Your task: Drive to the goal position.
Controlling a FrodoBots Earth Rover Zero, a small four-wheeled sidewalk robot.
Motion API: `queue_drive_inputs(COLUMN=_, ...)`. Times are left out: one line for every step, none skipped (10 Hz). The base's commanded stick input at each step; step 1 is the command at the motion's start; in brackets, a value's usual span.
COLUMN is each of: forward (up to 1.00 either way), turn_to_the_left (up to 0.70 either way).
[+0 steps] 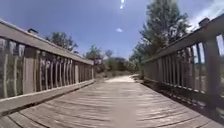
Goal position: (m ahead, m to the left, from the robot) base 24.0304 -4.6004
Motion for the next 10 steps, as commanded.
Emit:
queue_drive_inputs(forward=0.5, turn_to_the_left=0.0)
queue_drive_inputs(forward=0.5, turn_to_the_left=0.0)
queue_drive_inputs(forward=0.5, turn_to_the_left=0.0)
queue_drive_inputs(forward=0.5, turn_to_the_left=0.0)
queue_drive_inputs(forward=0.5, turn_to_the_left=0.0)
queue_drive_inputs(forward=0.5, turn_to_the_left=0.0)
queue_drive_inputs(forward=0.5, turn_to_the_left=0.0)
queue_drive_inputs(forward=0.5, turn_to_the_left=0.0)
queue_drive_inputs(forward=0.5, turn_to_the_left=0.0)
queue_drive_inputs(forward=0.5, turn_to_the_left=0.0)
